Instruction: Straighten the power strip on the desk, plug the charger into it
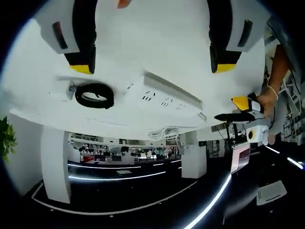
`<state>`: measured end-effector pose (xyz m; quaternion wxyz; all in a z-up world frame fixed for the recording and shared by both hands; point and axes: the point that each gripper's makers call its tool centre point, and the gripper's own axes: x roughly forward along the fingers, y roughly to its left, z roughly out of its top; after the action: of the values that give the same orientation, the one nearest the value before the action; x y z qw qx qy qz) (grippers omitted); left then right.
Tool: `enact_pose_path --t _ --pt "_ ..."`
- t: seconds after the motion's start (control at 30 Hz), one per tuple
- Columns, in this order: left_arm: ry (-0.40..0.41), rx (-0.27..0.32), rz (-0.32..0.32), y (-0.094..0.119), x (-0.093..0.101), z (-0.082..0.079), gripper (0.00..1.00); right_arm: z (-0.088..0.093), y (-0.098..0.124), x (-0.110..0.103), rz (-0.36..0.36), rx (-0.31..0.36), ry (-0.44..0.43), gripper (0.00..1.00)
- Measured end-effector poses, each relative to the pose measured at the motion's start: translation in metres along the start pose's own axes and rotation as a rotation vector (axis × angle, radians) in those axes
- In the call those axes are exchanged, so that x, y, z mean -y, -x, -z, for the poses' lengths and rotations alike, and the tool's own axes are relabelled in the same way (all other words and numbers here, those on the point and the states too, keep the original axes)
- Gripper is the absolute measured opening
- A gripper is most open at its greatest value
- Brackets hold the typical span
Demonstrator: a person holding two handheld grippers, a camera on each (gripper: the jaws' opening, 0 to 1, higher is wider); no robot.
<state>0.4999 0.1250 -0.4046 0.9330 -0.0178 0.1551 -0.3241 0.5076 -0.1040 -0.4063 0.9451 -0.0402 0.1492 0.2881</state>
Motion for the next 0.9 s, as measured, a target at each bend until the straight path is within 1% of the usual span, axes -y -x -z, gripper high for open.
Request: enact_pose_path --t 0.07,0.13,0.2,0.33,0.5,0.6,0.67,0.8,0.83,0.87,0.9 --pt "0.037 0.039 0.001 0.001 0.0 -0.005 0.97 0.002 0.0 0.0 -0.007 0.0 -0.01 1.0" --pt "0.066 0.074 -0.002 0.003 -0.003 -0.01 0.93 0.005 -0.001 0.0 -0.009 -0.008 -0.019 0.99" --pt "0.083 0.089 -0.002 0.003 -0.005 -0.013 0.91 0.008 -0.001 0.0 -0.012 -0.019 -0.021 0.99" --pt "0.098 0.095 -0.007 0.003 -0.006 -0.013 0.88 0.015 -0.001 -0.001 -0.02 -0.047 -0.019 0.99" --pt "0.106 0.081 -0.004 0.001 -0.004 -0.01 0.88 0.014 0.001 0.004 -0.003 -0.024 -0.045 0.99" --pt "0.1 0.075 -0.025 0.0 -0.007 -0.01 0.89 0.015 0.001 0.005 0.005 -0.028 -0.037 0.99" --pt "0.119 0.083 -0.042 0.0 -0.01 -0.011 0.87 0.015 0.001 0.006 0.006 -0.03 -0.032 0.98" --pt "0.151 0.094 -0.03 -0.001 -0.008 -0.011 0.87 0.016 0.0 0.007 0.013 -0.027 -0.022 0.97" --pt "0.175 0.096 -0.046 -0.002 -0.009 -0.012 0.87 0.016 0.0 0.007 0.014 -0.028 -0.019 0.96" --pt "0.204 0.095 -0.078 -0.003 -0.013 -0.011 0.87 0.016 0.0 0.009 0.021 -0.031 -0.014 0.93" --pt "0.199 0.088 -0.082 -0.004 -0.014 -0.01 0.86 0.017 0.0 0.012 0.036 -0.032 -0.012 0.9"
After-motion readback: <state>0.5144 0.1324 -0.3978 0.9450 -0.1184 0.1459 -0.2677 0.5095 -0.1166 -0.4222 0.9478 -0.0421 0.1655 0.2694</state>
